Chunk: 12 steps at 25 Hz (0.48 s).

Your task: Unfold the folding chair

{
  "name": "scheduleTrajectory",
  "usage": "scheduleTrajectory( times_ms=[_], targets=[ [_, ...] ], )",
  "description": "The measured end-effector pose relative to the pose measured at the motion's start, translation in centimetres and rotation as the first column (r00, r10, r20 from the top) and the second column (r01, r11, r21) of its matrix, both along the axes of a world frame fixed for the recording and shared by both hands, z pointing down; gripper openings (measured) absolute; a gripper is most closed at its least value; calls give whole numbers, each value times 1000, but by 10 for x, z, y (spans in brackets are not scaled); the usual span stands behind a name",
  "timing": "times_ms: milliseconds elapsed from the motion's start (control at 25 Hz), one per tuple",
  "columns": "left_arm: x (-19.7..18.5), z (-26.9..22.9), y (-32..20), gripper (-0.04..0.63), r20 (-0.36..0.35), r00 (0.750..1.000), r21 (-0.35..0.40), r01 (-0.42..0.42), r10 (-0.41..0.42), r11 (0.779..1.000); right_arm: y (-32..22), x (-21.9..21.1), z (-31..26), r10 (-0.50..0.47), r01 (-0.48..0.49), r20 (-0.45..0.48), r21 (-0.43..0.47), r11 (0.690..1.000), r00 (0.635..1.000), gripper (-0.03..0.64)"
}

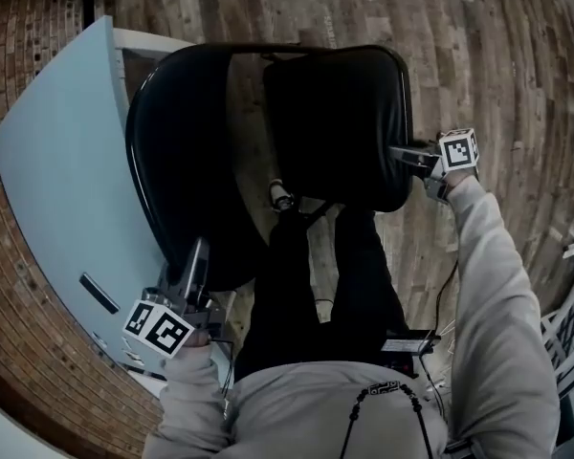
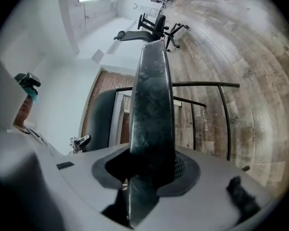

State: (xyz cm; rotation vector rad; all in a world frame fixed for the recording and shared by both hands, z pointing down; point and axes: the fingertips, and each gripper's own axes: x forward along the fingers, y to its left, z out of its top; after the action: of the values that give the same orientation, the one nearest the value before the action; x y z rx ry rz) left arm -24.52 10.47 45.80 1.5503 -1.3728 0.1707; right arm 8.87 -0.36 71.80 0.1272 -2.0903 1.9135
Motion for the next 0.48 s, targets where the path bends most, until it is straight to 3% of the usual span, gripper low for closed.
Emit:
scheduleTrajectory(
  times_ms=[480],
  targets=[
    [-2,80,3,64,-5,999,6,45,-45,999,-20,81,84,25,-8,279,-62,998,960,146]
  ],
)
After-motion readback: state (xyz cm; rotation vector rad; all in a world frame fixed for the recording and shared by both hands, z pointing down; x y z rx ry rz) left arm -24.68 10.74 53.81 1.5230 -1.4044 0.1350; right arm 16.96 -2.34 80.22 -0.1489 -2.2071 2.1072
